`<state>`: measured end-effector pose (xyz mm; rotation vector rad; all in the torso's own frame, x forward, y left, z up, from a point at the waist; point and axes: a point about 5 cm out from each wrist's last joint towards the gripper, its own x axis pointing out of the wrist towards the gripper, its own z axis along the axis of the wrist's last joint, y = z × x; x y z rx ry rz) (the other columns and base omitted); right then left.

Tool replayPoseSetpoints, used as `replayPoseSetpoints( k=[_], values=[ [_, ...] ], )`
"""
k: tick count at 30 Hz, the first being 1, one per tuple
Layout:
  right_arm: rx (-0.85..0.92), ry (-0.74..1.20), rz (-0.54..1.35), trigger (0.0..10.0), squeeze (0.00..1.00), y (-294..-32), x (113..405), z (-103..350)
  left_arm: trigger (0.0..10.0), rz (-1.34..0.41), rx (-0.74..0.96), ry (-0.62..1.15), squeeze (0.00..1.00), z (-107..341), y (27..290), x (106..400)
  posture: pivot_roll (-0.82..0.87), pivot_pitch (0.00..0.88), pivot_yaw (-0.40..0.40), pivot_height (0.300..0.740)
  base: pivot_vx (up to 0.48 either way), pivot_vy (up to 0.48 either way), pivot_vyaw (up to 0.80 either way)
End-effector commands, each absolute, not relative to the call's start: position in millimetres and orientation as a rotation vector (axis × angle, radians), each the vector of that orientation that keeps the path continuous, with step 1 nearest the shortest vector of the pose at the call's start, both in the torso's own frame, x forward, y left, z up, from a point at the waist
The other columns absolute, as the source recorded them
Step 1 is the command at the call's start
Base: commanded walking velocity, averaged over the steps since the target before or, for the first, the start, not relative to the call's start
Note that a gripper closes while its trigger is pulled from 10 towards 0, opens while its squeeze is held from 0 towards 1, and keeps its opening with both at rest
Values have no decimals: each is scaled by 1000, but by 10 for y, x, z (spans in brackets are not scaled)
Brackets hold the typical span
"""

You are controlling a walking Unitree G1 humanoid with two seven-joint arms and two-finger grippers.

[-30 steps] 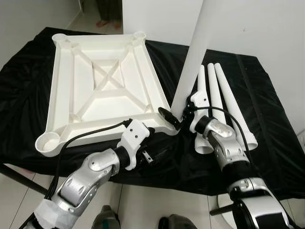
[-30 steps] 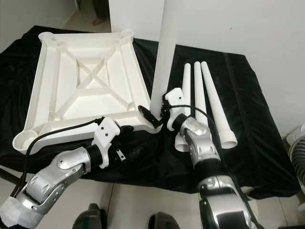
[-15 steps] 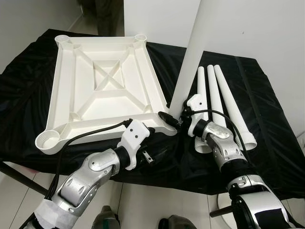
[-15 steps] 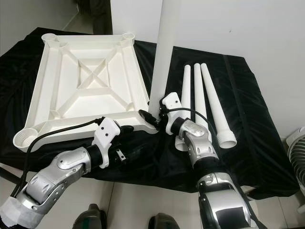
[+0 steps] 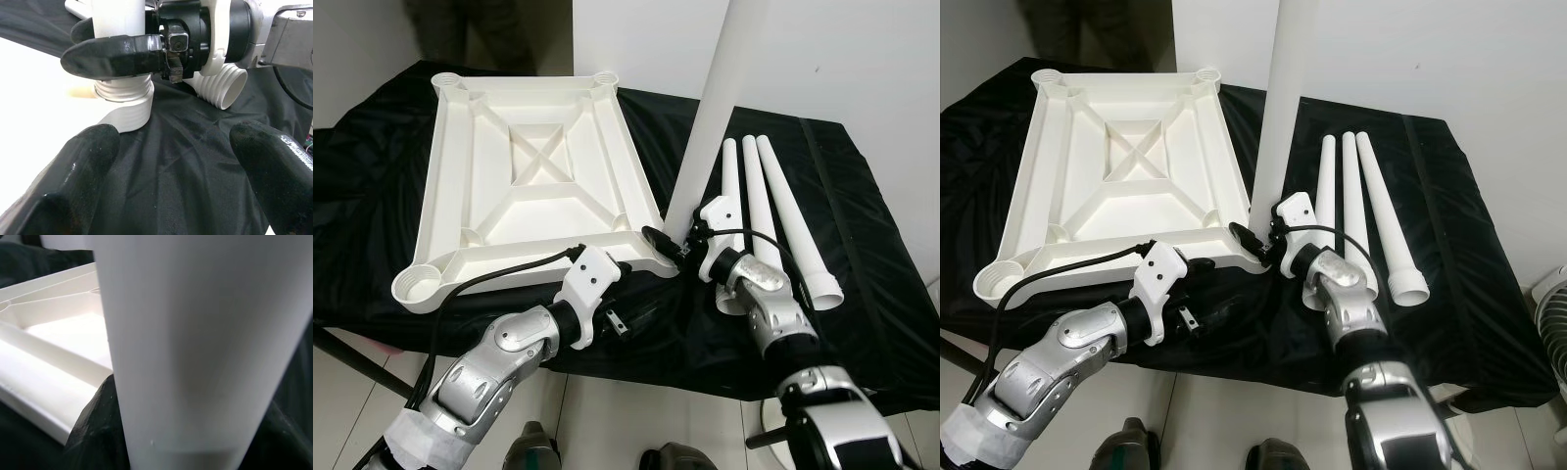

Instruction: Building children table

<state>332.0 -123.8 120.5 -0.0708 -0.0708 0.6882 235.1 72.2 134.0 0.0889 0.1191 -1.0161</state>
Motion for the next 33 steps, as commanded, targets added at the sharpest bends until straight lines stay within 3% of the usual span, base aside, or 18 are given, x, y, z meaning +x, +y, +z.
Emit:
replayPoseSetpoints(
  k=[1,9,16,22,23,27,33],
  values=[
    [-70,-90,604,10000,0,-1294,3327,1225,10000,-1116,95,129,0,1322,703,2314,52,0,-54,740,0,0,0],
    [-9,-126,457,10000,0,-1177,3203,1220,10000,-1112,94,126,0,1323,709,2305,47,0,-55,740,0,0,0],
    [26,-125,212,10000,0,-1080,3112,1246,10000,-1113,88,124,0,1322,692,2296,52,1,-62,740,0,0,0],
    [48,-126,204,10000,0,-953,3073,1269,10000,-1111,83,123,0,1323,690,2295,51,0,-59,740,0,0,0],
    [55,-128,218,10000,1000,-963,3074,1271,10000,-1113,83,125,0,1321,690,2291,50,0,-57,740,0,0,0],
    [160,-158,309,10000,1000,-1076,3102,1380,10000,-1115,86,128,0,1321,703,2294,50,2,-54,740,0,0,0],
    [108,-162,433,10000,1000,-1135,3134,1445,10000,-1114,86,129,0,1325,706,2294,49,7,-51,740,0,0,0]
  ],
)
